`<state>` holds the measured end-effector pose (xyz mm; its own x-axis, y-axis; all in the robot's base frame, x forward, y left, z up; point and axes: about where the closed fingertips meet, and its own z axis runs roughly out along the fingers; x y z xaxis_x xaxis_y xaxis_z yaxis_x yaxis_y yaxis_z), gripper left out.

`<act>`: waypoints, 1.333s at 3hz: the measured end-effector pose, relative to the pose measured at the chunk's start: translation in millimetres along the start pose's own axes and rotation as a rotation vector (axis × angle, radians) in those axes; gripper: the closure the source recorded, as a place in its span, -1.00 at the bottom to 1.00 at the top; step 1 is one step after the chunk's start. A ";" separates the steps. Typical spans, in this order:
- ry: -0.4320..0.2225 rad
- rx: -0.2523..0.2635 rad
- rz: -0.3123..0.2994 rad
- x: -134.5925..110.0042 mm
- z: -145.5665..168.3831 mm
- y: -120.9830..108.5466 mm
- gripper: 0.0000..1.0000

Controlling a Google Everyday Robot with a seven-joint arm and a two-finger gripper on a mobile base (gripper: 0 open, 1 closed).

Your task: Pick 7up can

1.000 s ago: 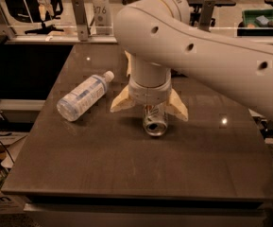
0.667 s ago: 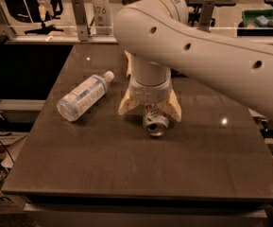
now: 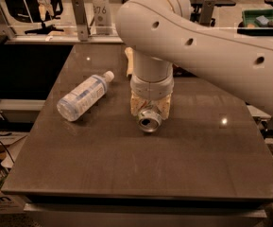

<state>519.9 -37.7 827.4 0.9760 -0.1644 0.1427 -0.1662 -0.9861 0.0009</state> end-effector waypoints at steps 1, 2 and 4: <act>0.016 0.025 0.018 5.3 -15.6 1.4 0.76; 0.015 0.061 0.052 15.7 -41.7 1.2 1.00; 0.078 0.098 0.110 44.6 -109.9 -3.5 1.00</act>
Offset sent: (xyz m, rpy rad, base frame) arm 0.0210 -0.0052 0.0931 0.1268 -0.0401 -0.0934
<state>548.5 -38.9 942.5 0.9384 -0.2724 0.2126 -0.2527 -0.9606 -0.1152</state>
